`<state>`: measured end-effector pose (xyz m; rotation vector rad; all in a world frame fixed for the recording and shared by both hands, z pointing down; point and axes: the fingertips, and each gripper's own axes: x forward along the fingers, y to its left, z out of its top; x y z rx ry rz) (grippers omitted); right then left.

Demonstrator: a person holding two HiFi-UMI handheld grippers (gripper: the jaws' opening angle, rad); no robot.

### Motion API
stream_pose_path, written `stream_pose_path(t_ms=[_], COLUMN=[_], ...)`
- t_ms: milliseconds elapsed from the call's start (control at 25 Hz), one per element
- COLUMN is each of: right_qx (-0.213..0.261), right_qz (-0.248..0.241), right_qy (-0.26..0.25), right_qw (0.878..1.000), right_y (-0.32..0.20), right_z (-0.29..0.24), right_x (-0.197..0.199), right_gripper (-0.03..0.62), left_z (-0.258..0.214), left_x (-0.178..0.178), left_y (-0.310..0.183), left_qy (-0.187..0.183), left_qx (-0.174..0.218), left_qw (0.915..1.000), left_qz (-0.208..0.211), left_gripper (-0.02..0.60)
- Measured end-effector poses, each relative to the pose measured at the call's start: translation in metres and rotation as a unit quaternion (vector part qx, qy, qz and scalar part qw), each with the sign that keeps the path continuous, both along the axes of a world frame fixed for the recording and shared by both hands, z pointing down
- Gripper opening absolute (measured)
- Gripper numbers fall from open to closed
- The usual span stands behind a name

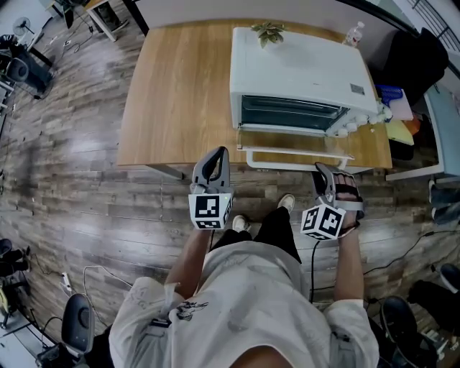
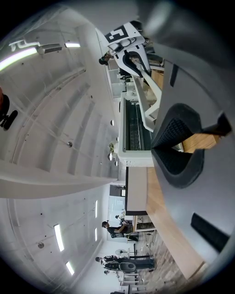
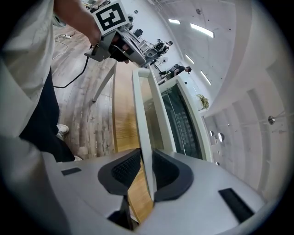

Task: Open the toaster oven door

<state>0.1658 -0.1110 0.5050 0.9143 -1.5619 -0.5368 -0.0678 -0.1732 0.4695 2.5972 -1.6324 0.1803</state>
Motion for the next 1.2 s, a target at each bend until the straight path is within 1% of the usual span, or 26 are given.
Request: stream_pose_path(t_ms=[360, 760, 1040, 1200], right_qx=[-0.037, -0.048, -0.056, -0.045], right_qz=[-0.001, -0.005, 0.008, 0.011], right_qy=[0.007, 0.0, -0.013, -0.015], right_qw=[0.999, 0.999, 0.998, 0.999], right_y=[0.027, 0.04, 0.051, 0.057], right_z=[0.033, 0.05, 0.075, 0.082], right_x=[-0.003, -0.006, -0.006, -0.009], right_gripper=[0.09, 0.091, 0.097, 0.098], left_z=[0.001, 0.008, 0.018, 0.019], left_x=[-0.001, -0.001, 0.002, -0.002], left_y=[0.006, 0.014, 0.014, 0.017], left_qy=[0.0, -0.004, -0.01, -0.014], left_qx=[0.001, -0.008, -0.019, -0.023], left_qw=[1.0, 1.0, 0.9998, 0.9996], left_qz=[-0.002, -0.004, -0.003, -0.004], left_gripper=[0.014, 0.014, 0.014, 0.014])
